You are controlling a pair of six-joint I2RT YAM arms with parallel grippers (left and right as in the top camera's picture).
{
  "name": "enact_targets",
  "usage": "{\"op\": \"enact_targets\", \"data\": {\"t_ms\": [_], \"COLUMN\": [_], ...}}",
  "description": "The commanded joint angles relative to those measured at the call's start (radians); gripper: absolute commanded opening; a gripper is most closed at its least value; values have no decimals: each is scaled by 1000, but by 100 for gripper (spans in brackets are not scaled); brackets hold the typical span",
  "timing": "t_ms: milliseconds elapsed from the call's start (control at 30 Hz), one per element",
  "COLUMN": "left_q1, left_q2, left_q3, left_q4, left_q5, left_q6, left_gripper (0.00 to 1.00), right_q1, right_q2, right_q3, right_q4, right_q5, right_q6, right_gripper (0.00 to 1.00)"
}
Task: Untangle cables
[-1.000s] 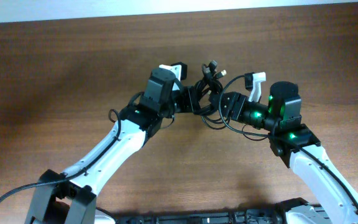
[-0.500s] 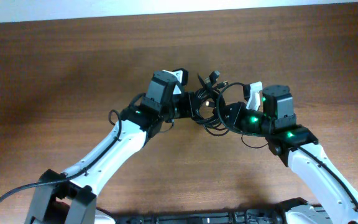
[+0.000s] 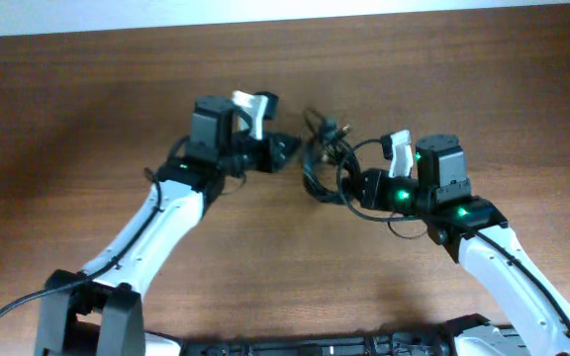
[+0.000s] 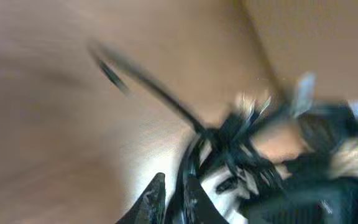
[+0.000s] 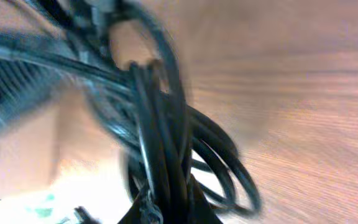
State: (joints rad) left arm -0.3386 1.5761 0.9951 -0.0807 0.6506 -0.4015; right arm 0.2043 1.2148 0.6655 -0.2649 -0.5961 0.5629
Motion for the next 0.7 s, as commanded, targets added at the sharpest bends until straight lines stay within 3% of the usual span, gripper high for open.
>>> {"op": "enact_targets", "data": {"t_ms": [0, 100, 133, 167, 233, 567, 667], "left_q1": [58, 58, 55, 44, 16, -173, -205], "left_q2": [-18, -18, -18, -18, -18, 73, 111], "left_q3": [21, 21, 21, 21, 21, 21, 21], "left_q4": [-47, -114, -129, -147, -156, -106, -86], "left_q5": [-218, -266, -262, -249, -192, -237, -249], "left_q6": [41, 40, 40, 40, 40, 48, 48], "left_gripper": [11, 10, 19, 37, 44, 34, 24], "right_q1": [-14, -14, -14, -14, -14, -14, -14], "right_q2": [9, 9, 9, 9, 9, 9, 9], "right_q3": [-20, -20, -20, -20, -20, -20, -20], "right_q4": [-8, -8, -8, -8, -7, 37, 37], "right_q5": [60, 58, 56, 54, 47, -24, -24], "right_q6": [-35, -35, -35, -35, -36, -35, -35], "right_gripper": [4, 4, 4, 4, 4, 4, 4]}}
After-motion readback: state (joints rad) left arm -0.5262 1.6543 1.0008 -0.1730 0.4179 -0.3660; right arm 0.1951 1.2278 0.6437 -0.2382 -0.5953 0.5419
